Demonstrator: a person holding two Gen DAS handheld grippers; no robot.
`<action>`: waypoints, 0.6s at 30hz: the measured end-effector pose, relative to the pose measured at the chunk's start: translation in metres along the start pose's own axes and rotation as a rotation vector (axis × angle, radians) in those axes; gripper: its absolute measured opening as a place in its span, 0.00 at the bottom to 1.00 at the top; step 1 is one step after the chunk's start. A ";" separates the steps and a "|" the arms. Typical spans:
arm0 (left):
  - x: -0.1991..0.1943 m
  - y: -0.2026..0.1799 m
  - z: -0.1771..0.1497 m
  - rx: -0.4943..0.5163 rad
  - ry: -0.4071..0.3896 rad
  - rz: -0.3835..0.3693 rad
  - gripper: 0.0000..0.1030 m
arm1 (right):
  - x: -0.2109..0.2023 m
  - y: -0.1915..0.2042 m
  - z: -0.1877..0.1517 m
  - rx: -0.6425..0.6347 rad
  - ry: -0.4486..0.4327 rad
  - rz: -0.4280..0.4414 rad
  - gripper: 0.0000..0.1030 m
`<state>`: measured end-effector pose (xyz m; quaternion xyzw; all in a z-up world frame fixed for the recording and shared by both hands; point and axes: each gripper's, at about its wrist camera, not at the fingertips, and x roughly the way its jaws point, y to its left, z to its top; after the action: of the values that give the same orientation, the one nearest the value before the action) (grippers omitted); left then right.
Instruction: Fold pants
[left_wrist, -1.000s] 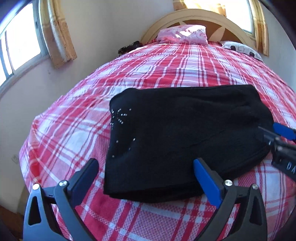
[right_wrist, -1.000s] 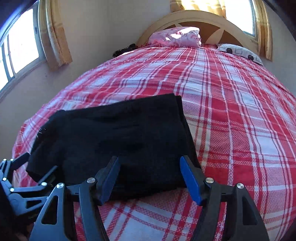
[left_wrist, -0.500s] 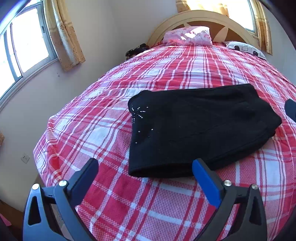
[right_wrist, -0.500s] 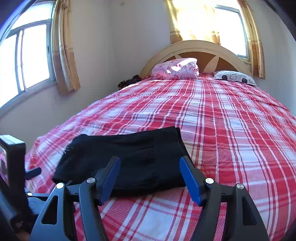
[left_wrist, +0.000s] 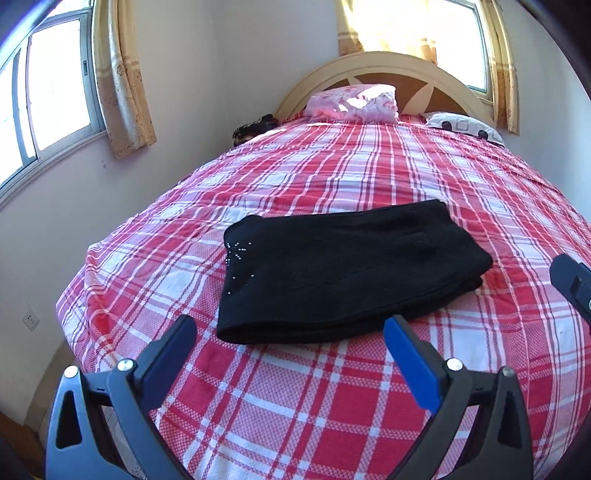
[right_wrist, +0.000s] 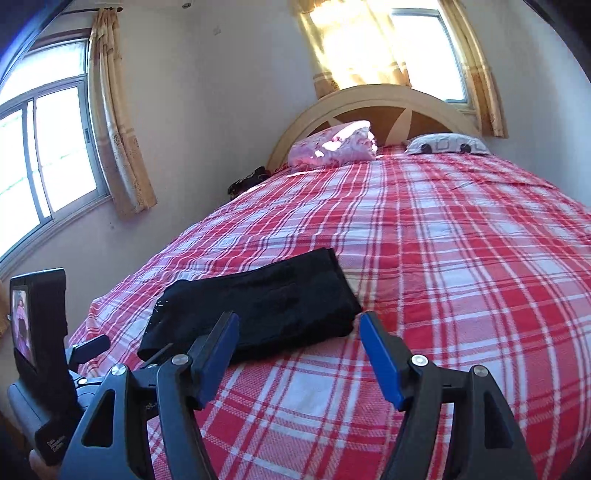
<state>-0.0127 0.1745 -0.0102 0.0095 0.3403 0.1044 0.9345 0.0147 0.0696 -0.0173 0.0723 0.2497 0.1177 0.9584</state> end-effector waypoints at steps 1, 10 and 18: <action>-0.004 -0.001 -0.001 0.003 -0.009 -0.001 1.00 | -0.004 -0.001 -0.001 -0.001 -0.009 -0.006 0.68; -0.040 -0.002 -0.003 0.015 -0.084 0.005 1.00 | -0.039 0.001 0.001 0.011 -0.066 -0.004 0.68; -0.061 0.002 -0.005 -0.002 -0.109 0.016 1.00 | -0.077 0.008 0.004 -0.008 -0.128 -0.016 0.68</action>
<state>-0.0618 0.1636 0.0248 0.0172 0.2886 0.1115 0.9508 -0.0497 0.0570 0.0236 0.0739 0.1878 0.1060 0.9737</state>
